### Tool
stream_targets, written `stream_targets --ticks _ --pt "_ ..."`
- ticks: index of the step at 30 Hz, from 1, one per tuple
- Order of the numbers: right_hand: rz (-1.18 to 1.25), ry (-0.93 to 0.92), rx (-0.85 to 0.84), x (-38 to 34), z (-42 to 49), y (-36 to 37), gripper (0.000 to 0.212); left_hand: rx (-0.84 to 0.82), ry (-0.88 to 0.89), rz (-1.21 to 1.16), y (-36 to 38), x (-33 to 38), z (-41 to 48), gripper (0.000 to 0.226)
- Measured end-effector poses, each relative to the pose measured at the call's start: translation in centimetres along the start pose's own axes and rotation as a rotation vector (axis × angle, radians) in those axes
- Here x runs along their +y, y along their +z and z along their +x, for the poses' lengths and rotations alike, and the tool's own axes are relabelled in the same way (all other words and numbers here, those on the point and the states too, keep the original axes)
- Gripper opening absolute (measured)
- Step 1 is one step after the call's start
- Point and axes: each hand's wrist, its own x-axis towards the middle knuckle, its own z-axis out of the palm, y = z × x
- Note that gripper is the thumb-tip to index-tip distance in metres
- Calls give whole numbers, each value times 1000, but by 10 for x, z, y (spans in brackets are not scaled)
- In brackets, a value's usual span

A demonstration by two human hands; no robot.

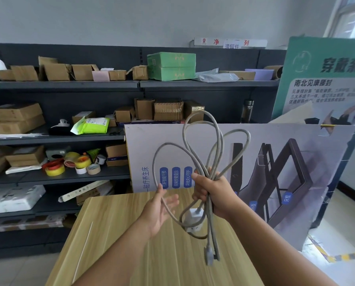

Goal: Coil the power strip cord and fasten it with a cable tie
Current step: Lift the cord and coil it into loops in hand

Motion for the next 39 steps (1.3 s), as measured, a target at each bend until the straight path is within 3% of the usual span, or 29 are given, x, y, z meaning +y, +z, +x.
stream_targets --ticks 3,6,11,16,21,24,29,32,36,39 --pt "-56 31 18 6 2 5 29 28 183 -16 13 19 -1 68" --pt "-136 38 62 16 4 10 28 -3 290 168 26 28 -6 46" --pt "-209 0 200 35 7 19 21 -110 395 489 40 16 -20 30" --pt "-126 65 307 44 13 17 33 -239 485 517 44 10 -30 60" --pt "-66 62 295 45 12 19 21 -175 475 398 38 -1 -32 76" --pt "-23 30 340 45 15 17 31 -157 520 480 37 -6 -34 82" --pt "107 72 335 40 11 15 14 -90 757 864 38 -15 -34 69" --pt "128 99 368 44 11 10 17 25 967 1050 29 -21 -26 56" --pt "163 140 371 43 11 -4 16 68 974 988 13 -29 -26 50" --pt "95 136 338 45 10 -14 19 95 882 1025 -3 -27 -25 46"
